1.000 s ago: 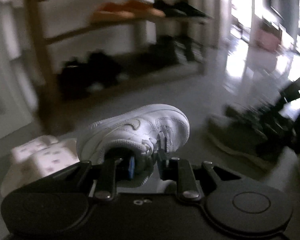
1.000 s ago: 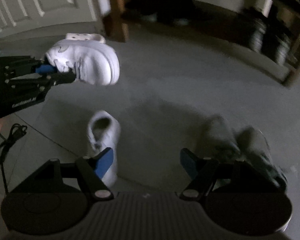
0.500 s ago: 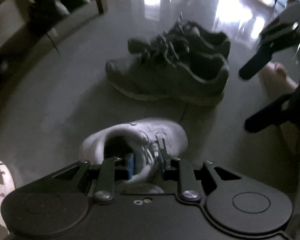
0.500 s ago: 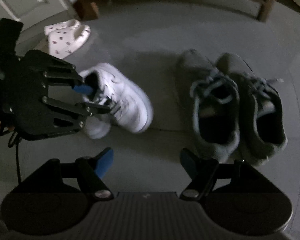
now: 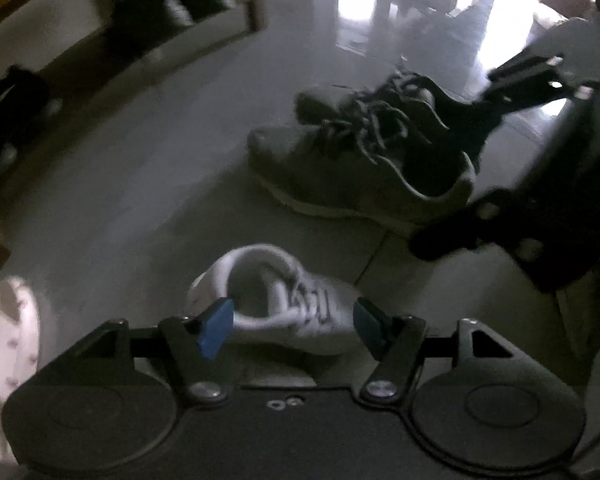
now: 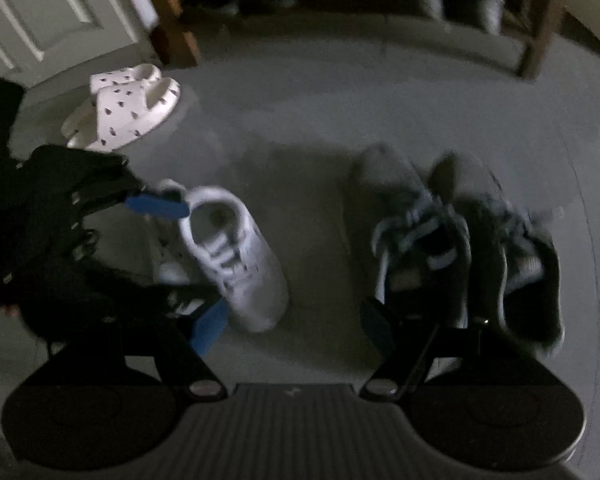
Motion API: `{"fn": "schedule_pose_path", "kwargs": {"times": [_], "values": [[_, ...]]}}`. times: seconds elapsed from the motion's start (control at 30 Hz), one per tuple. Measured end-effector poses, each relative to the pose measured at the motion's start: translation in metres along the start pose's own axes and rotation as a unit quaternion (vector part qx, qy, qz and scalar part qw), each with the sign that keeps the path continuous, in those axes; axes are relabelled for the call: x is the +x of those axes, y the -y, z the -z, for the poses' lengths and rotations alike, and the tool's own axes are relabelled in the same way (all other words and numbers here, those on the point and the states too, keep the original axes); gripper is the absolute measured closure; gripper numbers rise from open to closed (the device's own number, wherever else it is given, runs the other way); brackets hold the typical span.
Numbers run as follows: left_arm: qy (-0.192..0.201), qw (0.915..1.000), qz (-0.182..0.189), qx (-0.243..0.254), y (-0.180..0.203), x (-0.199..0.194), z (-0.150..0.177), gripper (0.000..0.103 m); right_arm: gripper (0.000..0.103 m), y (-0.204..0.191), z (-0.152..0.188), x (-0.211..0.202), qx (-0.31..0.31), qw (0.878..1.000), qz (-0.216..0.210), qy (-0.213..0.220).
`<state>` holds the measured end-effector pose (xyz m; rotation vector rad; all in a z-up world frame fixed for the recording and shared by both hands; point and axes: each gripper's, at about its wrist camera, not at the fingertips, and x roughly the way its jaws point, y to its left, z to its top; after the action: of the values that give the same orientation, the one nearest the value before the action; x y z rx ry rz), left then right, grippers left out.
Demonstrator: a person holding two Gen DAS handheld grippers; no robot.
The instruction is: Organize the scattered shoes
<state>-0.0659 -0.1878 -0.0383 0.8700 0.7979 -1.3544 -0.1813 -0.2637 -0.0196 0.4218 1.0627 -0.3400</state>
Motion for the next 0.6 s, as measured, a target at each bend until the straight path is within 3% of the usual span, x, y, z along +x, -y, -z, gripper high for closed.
{"fn": "schedule_pose_path", "kwargs": {"times": [0.1, 0.3, 0.47, 0.6], "values": [[0.013, 0.9993, -0.014, -0.033, -0.007, -0.014, 0.007, 0.036, 0.026, -0.009, -0.021, 0.011, -0.056, 0.998, -0.002, 0.024], [0.010, 0.9919, -0.061, -0.111, -0.034, -0.018, 0.031, 0.035, 0.028, -0.024, -0.052, 0.069, -0.118, 0.993, -0.005, -0.009], [0.013, 0.9751, -0.075, -0.208, -0.061, -0.015, 0.046, 0.035, 0.028, -0.020, -0.072, 0.099, -0.117, 0.993, 0.004, -0.031], [0.029, 0.9621, -0.085, -0.257, -0.075, -0.022, 0.055, 0.035, 0.027, -0.020, -0.079, 0.089, -0.116, 0.993, -0.010, -0.014]]}}
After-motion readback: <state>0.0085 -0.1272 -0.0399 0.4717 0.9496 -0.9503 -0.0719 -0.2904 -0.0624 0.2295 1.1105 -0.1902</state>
